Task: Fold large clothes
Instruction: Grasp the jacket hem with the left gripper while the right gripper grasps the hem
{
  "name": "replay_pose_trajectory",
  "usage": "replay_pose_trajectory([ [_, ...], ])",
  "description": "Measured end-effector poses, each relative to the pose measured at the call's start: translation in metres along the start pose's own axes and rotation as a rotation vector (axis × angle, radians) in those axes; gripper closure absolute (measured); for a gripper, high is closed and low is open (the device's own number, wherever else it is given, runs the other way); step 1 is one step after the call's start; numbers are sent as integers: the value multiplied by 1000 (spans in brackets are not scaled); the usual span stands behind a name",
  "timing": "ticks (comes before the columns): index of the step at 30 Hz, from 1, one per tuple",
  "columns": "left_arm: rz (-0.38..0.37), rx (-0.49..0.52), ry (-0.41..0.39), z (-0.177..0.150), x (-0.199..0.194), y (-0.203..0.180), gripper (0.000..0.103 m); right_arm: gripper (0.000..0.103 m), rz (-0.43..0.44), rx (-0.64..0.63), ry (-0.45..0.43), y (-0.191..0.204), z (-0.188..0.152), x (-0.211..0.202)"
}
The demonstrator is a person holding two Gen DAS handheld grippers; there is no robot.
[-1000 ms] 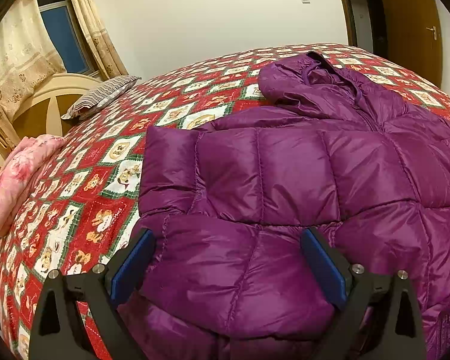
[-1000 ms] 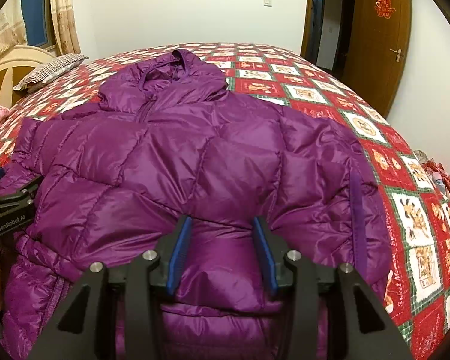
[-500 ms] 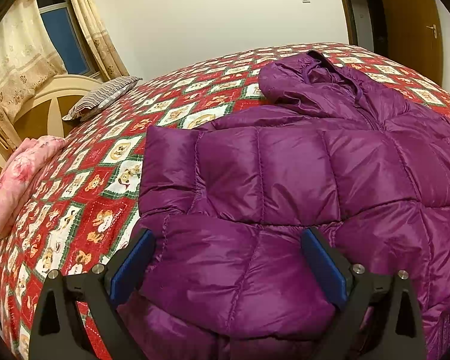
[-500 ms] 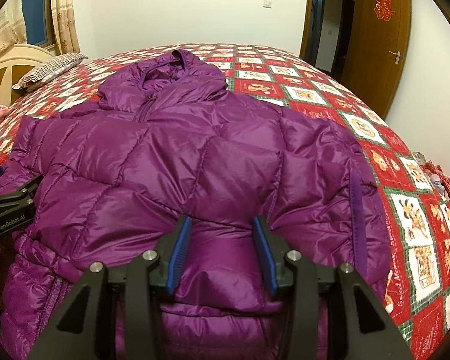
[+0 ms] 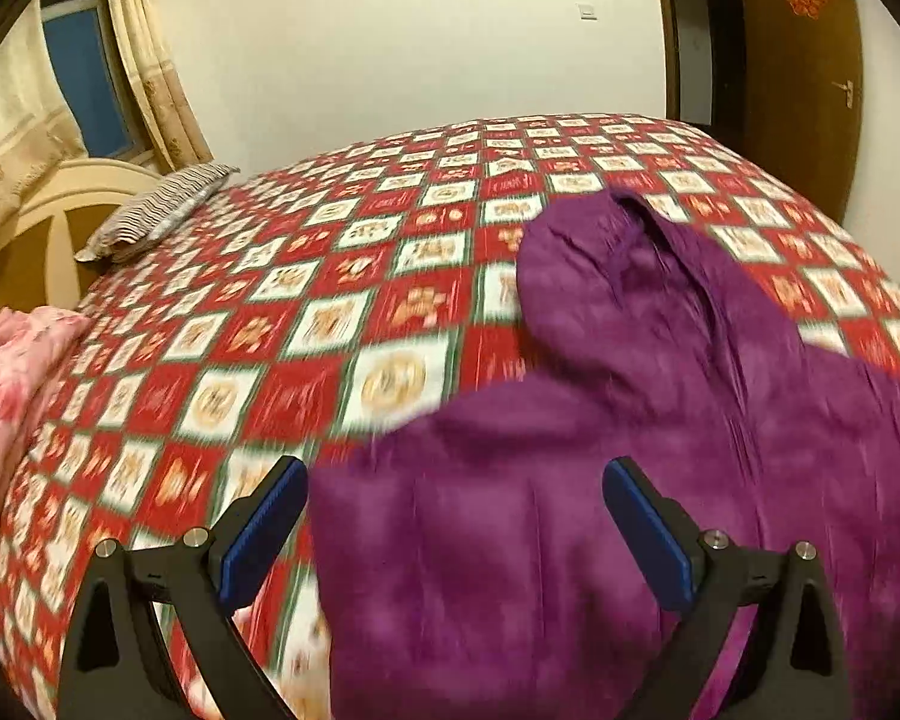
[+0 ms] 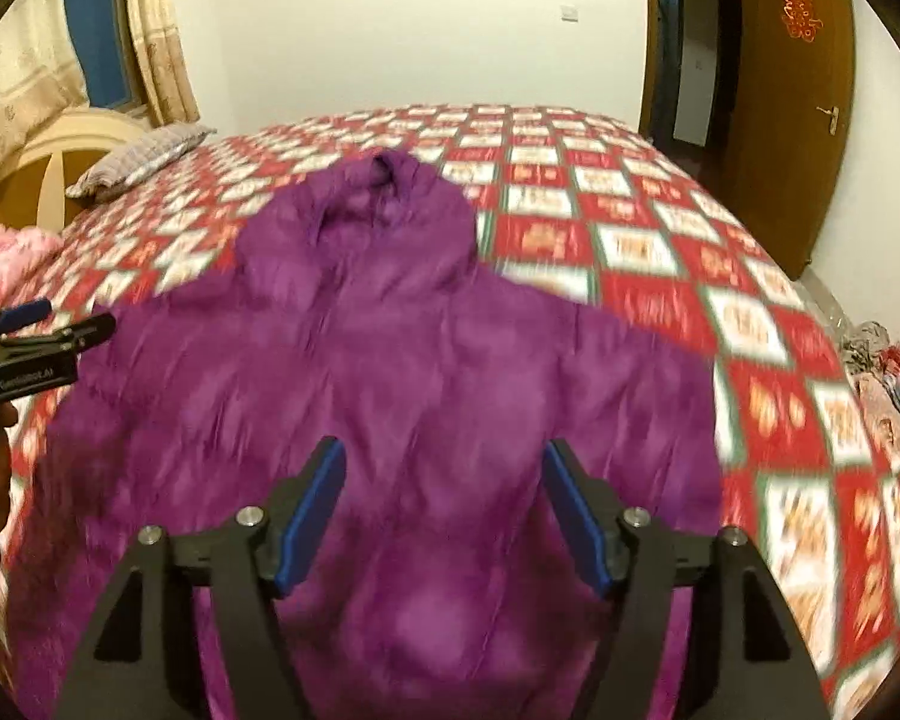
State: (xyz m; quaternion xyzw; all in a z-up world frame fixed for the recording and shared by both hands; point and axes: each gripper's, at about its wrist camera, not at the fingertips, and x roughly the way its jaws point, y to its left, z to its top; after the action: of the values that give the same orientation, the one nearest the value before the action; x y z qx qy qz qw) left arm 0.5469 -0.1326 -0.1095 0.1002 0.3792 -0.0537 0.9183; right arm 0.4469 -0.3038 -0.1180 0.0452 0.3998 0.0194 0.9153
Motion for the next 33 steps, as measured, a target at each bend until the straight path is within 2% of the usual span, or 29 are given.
replay_pose_trajectory([
  [2, -16, -20, 25, 22, 24, 2, 4, 23, 24, 46, 10, -12, 25, 16],
  [6, -38, -61, 73, 61, 74, 1, 4, 23, 32, 82, 34, -30, 73, 65],
  [7, -48, -72, 79, 69, 85, 1, 4, 23, 31, 79, 36, -31, 75, 69],
  [9, -86, -91, 99, 85, 112, 1, 4, 23, 26, 82, 36, -36, 96, 93],
  [16, -150, -130, 124, 118, 174, -8, 4, 23, 47, 103, 39, -38, 150, 162],
  [20, -173, -128, 101, 130, 193, -13, 4, 23, 62, 106, 46, -37, 170, 193],
  [23, -209, -106, 116, 129, 208, -22, 5, 23, 85, 116, 92, -37, 174, 219],
  [24, -218, -90, 119, 127, 210, -26, 10, 23, 95, 118, 120, -37, 172, 227],
  [25, -230, -71, 116, 125, 211, -30, 37, 26, 106, 113, 143, -35, 170, 234],
  [26, -269, -42, 126, 123, 213, -36, 62, 36, 109, 99, 148, -33, 169, 237],
  [27, -284, -18, 126, 123, 212, -41, 67, 42, 92, 51, 140, -27, 166, 236],
  [28, -285, 9, 107, 123, 207, -46, 86, 59, 96, 27, 140, -23, 165, 234],
  [29, -299, 40, 91, 125, 201, -51, 100, 88, 115, 2, 145, -20, 163, 232],
  [30, -298, 61, 73, 126, 194, -55, 100, 94, 122, -17, 138, -17, 162, 226],
  [33, -294, 92, -20, 133, 162, -57, 101, 95, 113, -42, 79, -16, 161, 200],
])
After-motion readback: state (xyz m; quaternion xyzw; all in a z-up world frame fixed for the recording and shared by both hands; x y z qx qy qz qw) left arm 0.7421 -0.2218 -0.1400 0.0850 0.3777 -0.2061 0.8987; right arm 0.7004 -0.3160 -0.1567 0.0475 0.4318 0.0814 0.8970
